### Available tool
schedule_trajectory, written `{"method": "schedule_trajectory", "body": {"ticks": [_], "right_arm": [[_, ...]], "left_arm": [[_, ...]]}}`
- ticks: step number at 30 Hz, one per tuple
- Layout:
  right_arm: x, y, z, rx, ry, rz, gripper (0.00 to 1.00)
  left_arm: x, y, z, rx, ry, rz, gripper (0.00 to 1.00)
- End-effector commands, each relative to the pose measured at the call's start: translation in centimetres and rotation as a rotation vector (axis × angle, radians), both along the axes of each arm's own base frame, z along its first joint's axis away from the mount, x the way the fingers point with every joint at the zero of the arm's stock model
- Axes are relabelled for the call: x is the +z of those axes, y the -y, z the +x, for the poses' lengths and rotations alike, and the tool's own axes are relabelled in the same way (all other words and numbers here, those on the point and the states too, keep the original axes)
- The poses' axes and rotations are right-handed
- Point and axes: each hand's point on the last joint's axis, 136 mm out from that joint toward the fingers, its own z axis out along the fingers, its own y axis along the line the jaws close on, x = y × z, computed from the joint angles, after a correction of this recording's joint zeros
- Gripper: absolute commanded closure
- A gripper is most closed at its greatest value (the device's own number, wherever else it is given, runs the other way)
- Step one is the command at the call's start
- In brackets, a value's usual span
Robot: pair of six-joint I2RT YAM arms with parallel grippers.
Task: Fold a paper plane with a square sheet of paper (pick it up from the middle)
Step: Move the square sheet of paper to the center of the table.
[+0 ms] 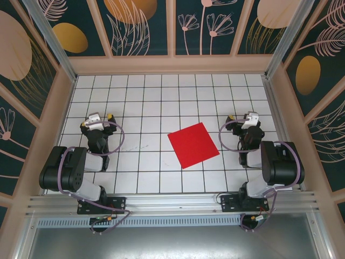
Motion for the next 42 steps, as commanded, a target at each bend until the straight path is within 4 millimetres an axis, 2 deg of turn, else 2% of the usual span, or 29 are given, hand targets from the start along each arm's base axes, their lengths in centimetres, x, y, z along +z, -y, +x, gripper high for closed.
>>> {"method": "schedule_trajectory", "body": {"ticks": [1,13,16,19,21,24,27,30,33,38,40,42], "right_arm": [[0.7,-0.1,0.3,0.018,0.028,-0.012,0.01],[0.9,-0.1,0.3,0.015,0.036,-0.012,0.01],[2.8,-0.2,0.7,0.004,0.018,-0.023,0.01],[5.5,0.3,1.2,-0.045,-0.013,0.027,0.01],[7.0,0.9,1.1,-0.109,-0.031,0.090,0.01],[8.3,2.2,0.7,-0.256,-0.156,0.253,0.01],[8.5,0.6,0.6,-0.223,-0.315,0.321,0.01],[8.0,-1.2,0.2,-0.192,-0.401,0.342,0.01],[6.5,-3.8,-0.6,-0.114,-0.500,0.377,0.01],[3.7,-10.5,-3.4,0.052,-0.593,0.468,0.01],[3.4,-13.3,-4.5,0.122,-0.591,0.506,0.01],[2.3,-15.2,-5.8,0.140,-0.617,0.520,0.01]], "left_arm": [[0.8,-0.3,0.0,0.011,0.039,-0.004,0.01],[1.3,-0.4,-0.2,0.015,0.052,-0.003,0.01],[2.5,0.0,-0.2,-0.009,0.039,0.001,0.01],[3.9,-0.6,-0.4,0.027,0.030,-0.039,0.01],[4.9,-0.7,-0.5,0.045,0.036,-0.118,0.01],[6.2,-0.4,0.0,0.059,-0.016,-0.282,0.01],[7.8,1.3,0.2,-0.007,-0.087,-0.395,0.01],[8.8,1.9,-0.4,0.000,-0.150,-0.511,0.01],[9.6,4.7,-0.7,-0.159,-0.232,-0.512,0.01],[8.9,6.2,-1.9,-0.226,-0.258,-0.589,0.01],[8.5,6.4,-2.2,-0.234,-0.273,-0.596,0.01],[8.3,6.8,-2.4,-0.254,-0.287,-0.594,0.01]]}}
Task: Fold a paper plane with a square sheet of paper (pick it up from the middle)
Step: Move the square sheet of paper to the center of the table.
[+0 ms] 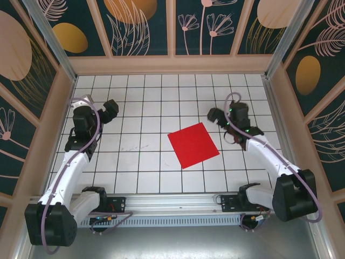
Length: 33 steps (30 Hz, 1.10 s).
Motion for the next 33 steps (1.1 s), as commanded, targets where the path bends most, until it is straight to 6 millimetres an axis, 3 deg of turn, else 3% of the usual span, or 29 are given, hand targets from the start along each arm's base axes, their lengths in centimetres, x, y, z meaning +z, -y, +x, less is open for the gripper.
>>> {"method": "schedule_trajectory", "body": {"ticks": [1,7,22,26,29,31,33], "right_arm": [[-1.2,-3.3,-2.5,0.019,-0.054,0.102,0.01],[-5.2,-7.0,-5.3,0.059,-0.183,0.090,0.03],[-11.0,-8.7,-7.8,-0.032,-0.364,-0.033,0.06],[-12.1,-10.9,-9.5,-0.047,-0.406,0.004,0.06],[-12.6,-14.0,-10.6,-0.023,-0.432,0.051,0.07],[-12.5,-15.7,-10.6,-0.016,-0.441,0.053,0.08],[-11.9,-15.7,-9.8,-0.031,-0.422,-0.007,0.09]], "left_arm": [[-1.4,1.1,-1.2,-0.060,-0.060,-0.048,0.01],[-1.6,2.0,-1.4,-0.111,-0.046,-0.068,0.02],[-2.2,2.9,-1.6,-0.152,-0.057,-0.103,0.02],[-3.8,3.6,-1.7,-0.176,-0.095,-0.148,0.02],[-5.3,4.4,-1.7,-0.209,-0.121,-0.201,0.02],[-6.5,4.9,-1.7,-0.222,-0.146,-0.225,0.01],[-7.5,5.1,-1.7,-0.231,-0.173,-0.241,0.01]]}}
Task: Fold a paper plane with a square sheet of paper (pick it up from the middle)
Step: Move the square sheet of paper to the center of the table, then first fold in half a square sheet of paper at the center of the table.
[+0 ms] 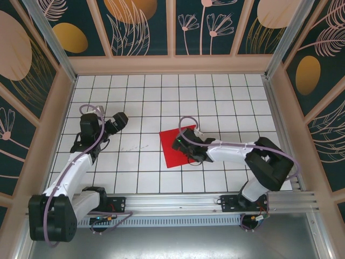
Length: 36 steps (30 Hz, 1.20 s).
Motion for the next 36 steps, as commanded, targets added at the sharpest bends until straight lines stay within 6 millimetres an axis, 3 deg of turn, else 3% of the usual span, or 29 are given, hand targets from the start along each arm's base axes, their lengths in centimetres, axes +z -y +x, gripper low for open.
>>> {"method": "schedule_trajectory", "body": {"ticks": [1,3,7,11,19,29,36], "right_arm": [[-0.4,-0.3,-0.2,-0.031,-0.047,-0.068,0.08],[1.2,-0.1,0.9,0.007,0.000,-0.143,0.07],[2.4,-3.4,2.4,0.309,0.031,-0.249,0.01],[1.0,-3.5,3.4,0.422,-0.025,-0.391,0.01],[-0.5,-2.5,4.3,0.437,-0.107,-0.394,0.01],[-3.2,-2.0,3.5,0.479,-0.194,-0.379,0.06],[-5.2,-0.3,3.0,0.460,-0.241,-0.450,0.14]], "left_arm": [[-0.6,1.0,0.2,-0.036,-0.006,-0.063,0.02],[-1.4,1.1,0.2,-0.043,-0.027,-0.060,0.02],[-2.6,1.7,0.0,-0.059,-0.058,-0.082,0.01],[-3.6,2.1,-0.2,-0.065,-0.087,-0.090,0.01],[-4.1,1.4,-0.5,-0.050,-0.115,-0.032,0.02],[-4.6,1.4,-0.1,-0.052,-0.131,-0.028,0.01],[-5.0,1.4,-0.1,-0.050,-0.146,-0.024,0.02]]}}
